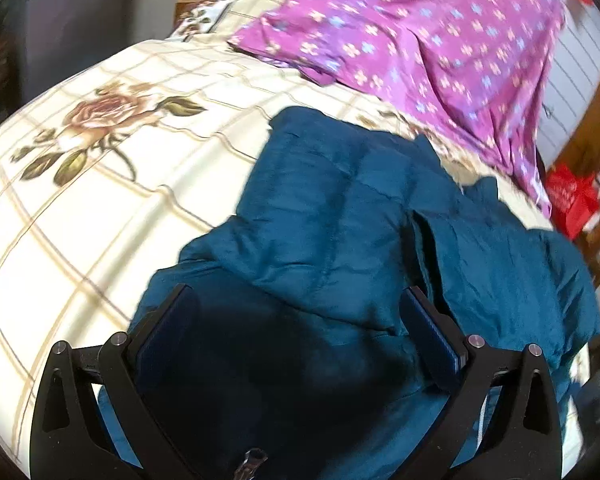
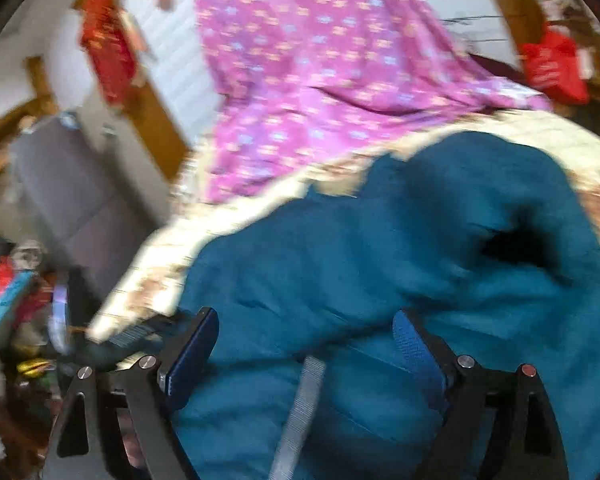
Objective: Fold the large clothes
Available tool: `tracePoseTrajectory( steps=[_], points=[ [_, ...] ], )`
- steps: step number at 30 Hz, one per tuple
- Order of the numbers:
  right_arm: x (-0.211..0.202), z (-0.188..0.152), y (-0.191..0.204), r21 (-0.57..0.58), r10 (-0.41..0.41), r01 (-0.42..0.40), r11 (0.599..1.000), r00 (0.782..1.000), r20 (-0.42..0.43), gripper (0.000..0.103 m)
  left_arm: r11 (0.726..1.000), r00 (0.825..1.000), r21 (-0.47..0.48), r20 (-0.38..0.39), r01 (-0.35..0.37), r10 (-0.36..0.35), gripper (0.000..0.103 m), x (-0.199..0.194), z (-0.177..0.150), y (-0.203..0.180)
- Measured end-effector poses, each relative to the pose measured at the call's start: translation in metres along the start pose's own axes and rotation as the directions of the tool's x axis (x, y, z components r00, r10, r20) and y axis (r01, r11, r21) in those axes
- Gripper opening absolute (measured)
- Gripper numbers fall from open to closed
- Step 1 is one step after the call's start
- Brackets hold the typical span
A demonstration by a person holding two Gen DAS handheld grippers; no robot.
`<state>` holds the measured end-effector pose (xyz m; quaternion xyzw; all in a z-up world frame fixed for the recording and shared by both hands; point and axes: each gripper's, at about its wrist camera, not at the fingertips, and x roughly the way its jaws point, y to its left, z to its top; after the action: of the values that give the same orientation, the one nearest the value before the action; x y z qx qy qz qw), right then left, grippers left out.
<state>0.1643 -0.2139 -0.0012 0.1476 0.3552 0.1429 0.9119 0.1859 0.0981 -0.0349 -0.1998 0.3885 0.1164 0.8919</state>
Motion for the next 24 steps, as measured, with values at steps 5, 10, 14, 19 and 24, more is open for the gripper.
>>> tracePoseTrajectory(
  steps=[5, 10, 14, 19, 24],
  points=[
    [-0.036, -0.022, -0.049, 0.091, -0.255, 0.256, 0.962, 0.967, -0.024, 0.087, 0.982, 0.982, 0.024, -0.03, 0.188, -0.187, 0.102, -0.002, -0.005, -0.017],
    [-0.047, -0.02, -0.089, 0.156, -0.3, 0.303, 0.94, 0.953, -0.045, 0.087, 0.939, 0.93, 0.078, -0.189, 0.334, -0.315, 0.102, 0.022, -0.02, -0.049],
    [-0.037, -0.027, -0.106, 0.167, -0.292, 0.311, 0.935, 0.948, -0.129, 0.088, 0.91, 0.898, 0.063, -0.206, 0.41, -0.39, 0.093, 0.029, -0.02, -0.058],
    [-0.026, -0.029, -0.096, 0.072, -0.317, 0.333, 0.94, 0.933, -0.169, 0.091, 0.88, 0.86, 0.029, -0.231, 0.473, -0.455, 0.025, 0.03, -0.021, -0.061],
    [-0.017, -0.029, -0.09, 0.03, -0.346, 0.357, 0.933, 0.919, -0.192, 0.094, 0.865, 0.861, 0.073, -0.175, 0.496, -0.478, 0.025, 0.02, -0.014, -0.065]
  ],
)
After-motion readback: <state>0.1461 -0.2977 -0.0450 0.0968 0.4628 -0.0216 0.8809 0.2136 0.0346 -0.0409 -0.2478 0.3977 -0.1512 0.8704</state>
